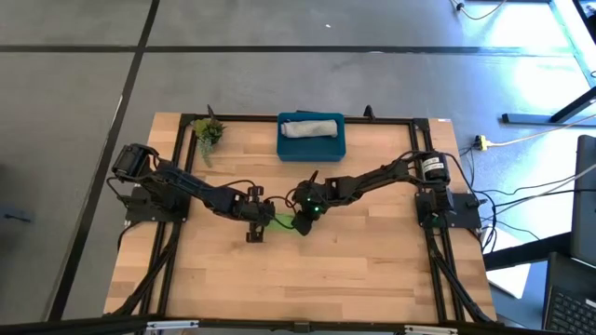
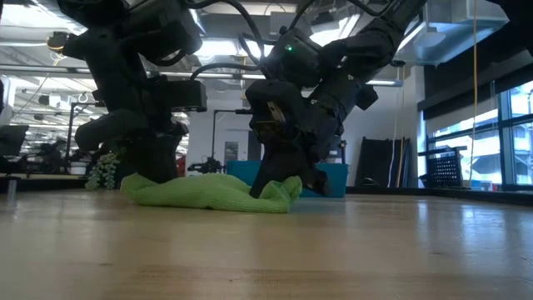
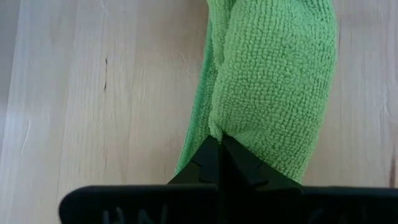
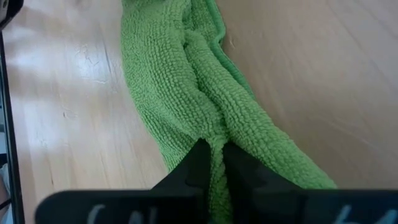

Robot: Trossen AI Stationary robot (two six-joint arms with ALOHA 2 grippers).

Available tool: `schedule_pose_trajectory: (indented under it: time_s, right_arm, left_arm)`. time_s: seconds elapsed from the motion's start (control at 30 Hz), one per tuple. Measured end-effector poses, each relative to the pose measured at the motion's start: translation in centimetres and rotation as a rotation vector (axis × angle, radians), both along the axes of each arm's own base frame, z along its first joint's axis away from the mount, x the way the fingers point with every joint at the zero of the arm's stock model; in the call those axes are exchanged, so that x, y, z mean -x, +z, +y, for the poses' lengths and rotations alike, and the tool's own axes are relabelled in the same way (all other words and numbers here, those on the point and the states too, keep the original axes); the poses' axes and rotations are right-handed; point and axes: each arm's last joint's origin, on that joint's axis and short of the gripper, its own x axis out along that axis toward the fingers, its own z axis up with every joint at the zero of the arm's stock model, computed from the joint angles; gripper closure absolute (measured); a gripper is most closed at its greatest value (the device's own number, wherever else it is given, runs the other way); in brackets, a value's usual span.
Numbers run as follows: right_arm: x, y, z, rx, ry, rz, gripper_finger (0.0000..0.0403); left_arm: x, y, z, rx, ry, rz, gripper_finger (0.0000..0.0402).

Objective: Roll microfiber towels into tight, uniform cylinder then place into a basket
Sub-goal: Roll the green microfiber cloth

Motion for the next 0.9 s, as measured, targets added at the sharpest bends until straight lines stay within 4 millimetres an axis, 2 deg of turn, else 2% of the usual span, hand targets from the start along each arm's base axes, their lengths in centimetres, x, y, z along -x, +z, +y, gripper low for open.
schedule_pose_trajectory:
  time_s: [0.3,0.67,0.9]
  right_arm:
    - [-0.01,0.0,0.03,-0.017,-0.002,0.002,0.037]
    - [-0.12,0.08,0.1,-0.025,0.001,-0.011,0.0282]
    - [-0.02,0.36,-0.28,-0.065,0.058,-0.022,0.0282]
  left_arm:
    - [0.0,0.0,0.0,0.003,-0.001,0.001,0.0401]
    - [0.02,-0.01,0.0,0.009,-0.003,0.004,0.0401]
    - [0.04,-0.03,0.03,0.014,-0.003,0.008,0.0401]
